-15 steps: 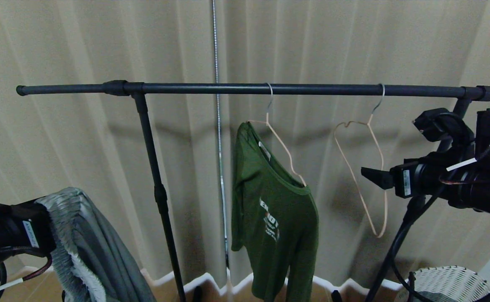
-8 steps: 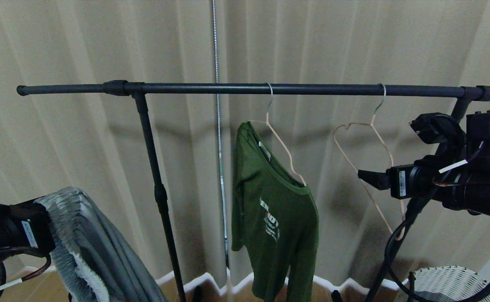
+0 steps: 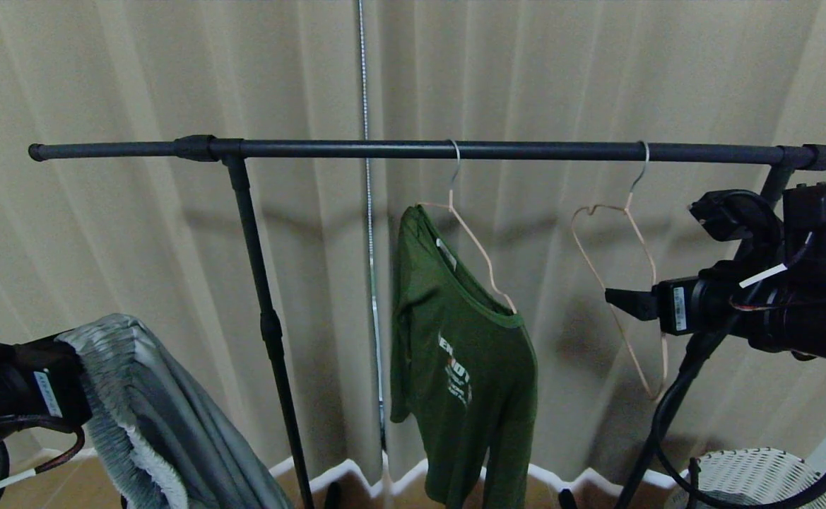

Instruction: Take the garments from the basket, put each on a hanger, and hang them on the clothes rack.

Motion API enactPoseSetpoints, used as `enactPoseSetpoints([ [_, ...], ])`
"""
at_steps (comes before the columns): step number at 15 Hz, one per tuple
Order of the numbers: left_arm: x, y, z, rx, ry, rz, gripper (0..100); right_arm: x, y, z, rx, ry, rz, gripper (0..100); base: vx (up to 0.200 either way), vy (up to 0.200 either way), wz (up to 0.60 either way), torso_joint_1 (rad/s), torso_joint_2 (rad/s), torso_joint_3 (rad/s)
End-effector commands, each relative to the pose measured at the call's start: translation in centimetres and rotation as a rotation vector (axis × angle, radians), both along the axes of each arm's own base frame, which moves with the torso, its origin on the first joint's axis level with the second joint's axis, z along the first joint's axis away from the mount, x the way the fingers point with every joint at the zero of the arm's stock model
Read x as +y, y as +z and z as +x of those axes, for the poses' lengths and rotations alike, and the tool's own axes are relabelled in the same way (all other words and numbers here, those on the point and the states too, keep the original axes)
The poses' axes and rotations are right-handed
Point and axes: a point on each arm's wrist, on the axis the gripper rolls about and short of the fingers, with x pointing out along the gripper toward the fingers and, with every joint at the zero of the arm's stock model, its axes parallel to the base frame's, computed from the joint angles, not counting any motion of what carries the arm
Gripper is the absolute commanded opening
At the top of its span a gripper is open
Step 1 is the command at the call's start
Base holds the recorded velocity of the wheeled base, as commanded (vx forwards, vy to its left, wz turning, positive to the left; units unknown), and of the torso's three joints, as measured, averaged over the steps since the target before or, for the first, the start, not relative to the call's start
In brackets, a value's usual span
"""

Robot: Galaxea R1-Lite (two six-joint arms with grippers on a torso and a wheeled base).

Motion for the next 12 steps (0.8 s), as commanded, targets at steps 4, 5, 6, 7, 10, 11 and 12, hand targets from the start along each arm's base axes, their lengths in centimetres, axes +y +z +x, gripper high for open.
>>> enactPoseSetpoints([
  [4,0.00,0.01,0.00,-0.001,0.001,0.000,0,-0.12,0.03,-0.03,0.000,-0.017,-0.009,100,0.000,0.000,0.00,0.000,0.00,0.000],
  [5,0.00,0.00,-0.01,0.000,0.001,0.000,0,-0.55,-0.02,0.09,0.003,-0.036,-0.012,100,0.000,0.000,0.00,0.000,0.00,0.000],
  [6,0.00,0.00,-0.01,0.000,0.001,0.000,0,-0.62,-0.02,0.11,0.003,-0.039,-0.012,100,0.000,0.000,0.00,0.000,0.00,0.000],
  [7,0.00,0.01,0.00,-0.001,0.000,0.000,0,-0.63,-0.02,0.07,0.003,-0.039,-0.012,100,0.000,0.000,0.00,0.000,0.00,0.000],
  [10,0.00,-0.03,0.02,0.002,0.000,0.000,0,-0.68,0.02,0.05,0.001,-0.042,-0.012,0,0.000,0.000,0.00,0.000,0.00,0.000],
  [11,0.00,-0.03,0.02,0.002,0.000,0.000,0,-0.67,-0.02,0.08,0.003,-0.042,-0.013,0,0.000,0.000,0.00,0.000,0.00,0.000],
  [12,0.00,-0.07,0.02,0.003,0.001,0.001,0,-0.68,-0.02,0.08,0.002,-0.043,-0.014,0,0.000,0.000,0.00,0.000,0.00,0.000],
])
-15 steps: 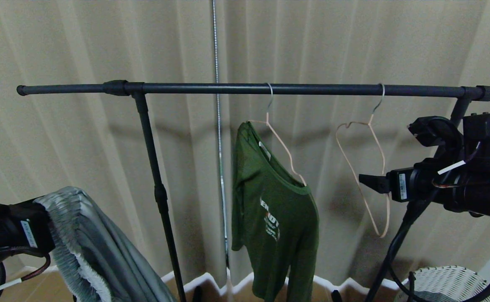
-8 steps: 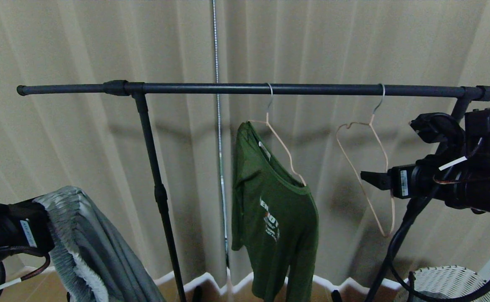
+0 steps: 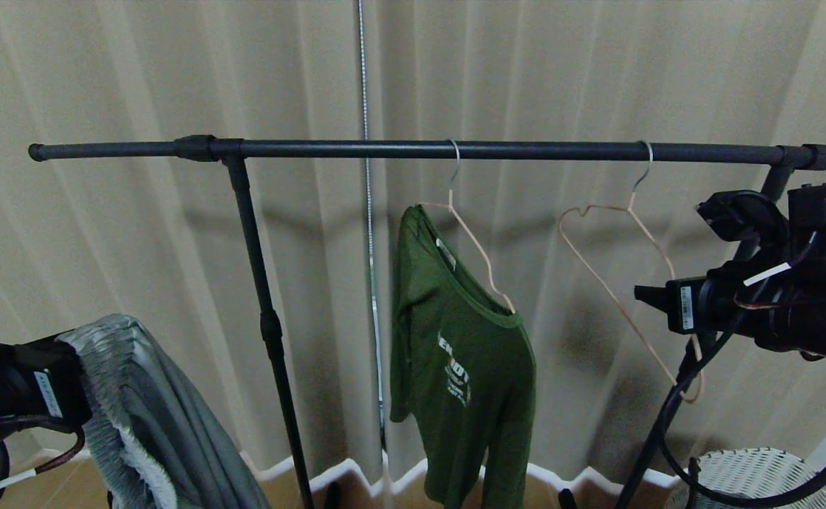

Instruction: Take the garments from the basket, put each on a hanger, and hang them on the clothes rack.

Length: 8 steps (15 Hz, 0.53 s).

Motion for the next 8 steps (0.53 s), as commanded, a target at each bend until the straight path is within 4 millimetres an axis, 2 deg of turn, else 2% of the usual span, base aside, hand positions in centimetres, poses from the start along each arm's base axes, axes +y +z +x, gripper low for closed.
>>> enactPoseSetpoints([
  [1,0.00,-0.04,0.02,0.002,0.000,0.000,0,0.00,0.08,0.01,-0.004,0.000,0.001,0,0.000,0.000,0.00,0.000,0.00,0.000],
  [8,0.03,-0.11,-0.02,0.003,0.002,0.004,0,-0.25,0.43,-0.20,-0.026,-0.009,0.007,0,0.000,0.000,0.00,0.000,0.00,0.000],
])
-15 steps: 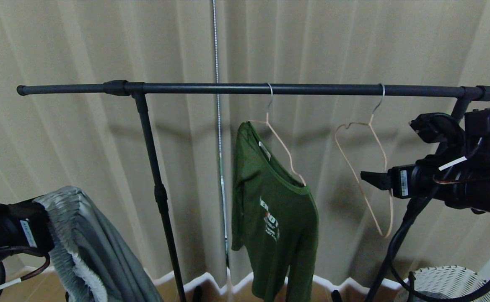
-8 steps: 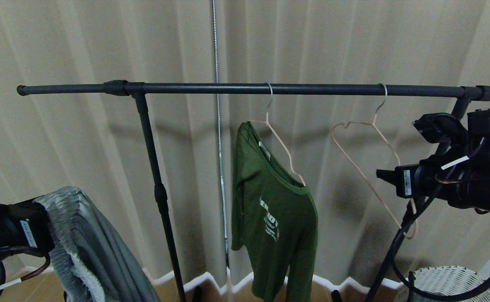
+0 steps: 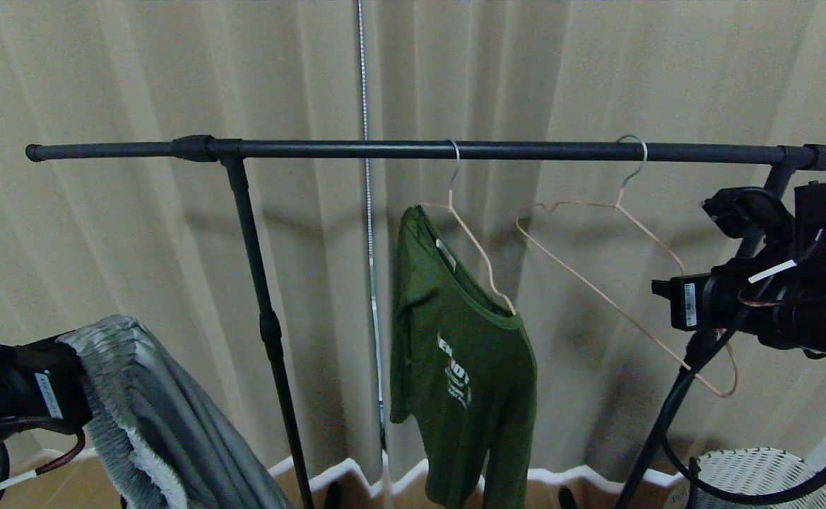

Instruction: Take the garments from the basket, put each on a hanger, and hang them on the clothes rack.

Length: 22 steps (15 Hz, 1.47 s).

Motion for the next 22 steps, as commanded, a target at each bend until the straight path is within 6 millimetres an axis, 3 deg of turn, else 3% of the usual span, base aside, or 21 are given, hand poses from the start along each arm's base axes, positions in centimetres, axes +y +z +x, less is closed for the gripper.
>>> enactPoseSetpoints([
  [1,0.0,0.0,0.0,-0.001,0.001,0.002,0,-0.3,0.5,-0.3,-0.024,-0.010,0.007,0,0.000,0.000,0.00,0.000,0.00,0.000],
  [6,0.1,-0.1,0.0,-0.013,0.007,0.004,0,-1.3,2.7,-2.7,-0.124,-0.021,0.032,0,0.000,0.000,0.00,0.000,0.00,0.000],
  [12,0.1,-0.2,-0.1,-0.020,0.009,0.005,0,-2.2,1.6,-6.4,-0.118,-0.026,0.032,0,0.000,0.000,0.00,0.000,0.00,0.000],
  [22,0.1,-0.4,0.0,-0.010,0.004,0.005,0,-2.5,0.3,-7.6,-0.086,-0.029,0.026,0,-0.200,0.000,0.00,0.002,0.00,0.001],
])
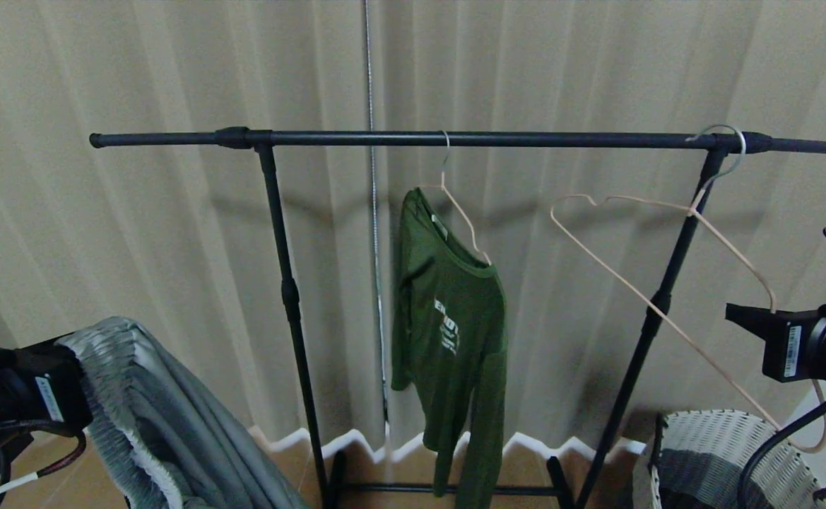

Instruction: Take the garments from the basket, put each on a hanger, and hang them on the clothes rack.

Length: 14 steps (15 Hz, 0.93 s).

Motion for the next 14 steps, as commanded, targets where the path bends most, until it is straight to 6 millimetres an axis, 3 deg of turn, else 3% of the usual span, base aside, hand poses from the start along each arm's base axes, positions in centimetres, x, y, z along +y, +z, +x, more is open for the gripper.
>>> enactPoseSetpoints([
  [1,0.0,0.0,0.0,0.002,0.000,0.000,0,0.0,-0.2,-0.1,0.005,0.001,0.000,0,-0.200,0.000,0.00,-0.002,0.00,0.002],
  [3,-0.1,0.0,0.0,0.000,-0.008,0.001,0,0.0,-0.2,-0.1,0.004,0.001,0.003,0,-0.200,0.000,0.00,-0.005,0.00,0.000],
  [6,-0.4,0.6,0.3,-0.016,-0.027,-0.005,0,0.2,0.0,-0.2,-0.010,0.032,0.016,0,0.000,0.000,0.00,0.000,0.00,0.000],
  [11,-3.0,4.7,4.2,-0.033,-0.087,0.079,0,1.8,1.5,-2.3,-0.087,0.279,0.088,0,0.000,0.000,0.00,0.000,0.00,0.000],
  [14,-6.2,6.9,7.4,0.005,-0.047,0.115,0,3.4,2.0,-3.7,-0.108,0.430,0.120,0,0.000,0.000,0.00,0.000,0.00,0.000],
])
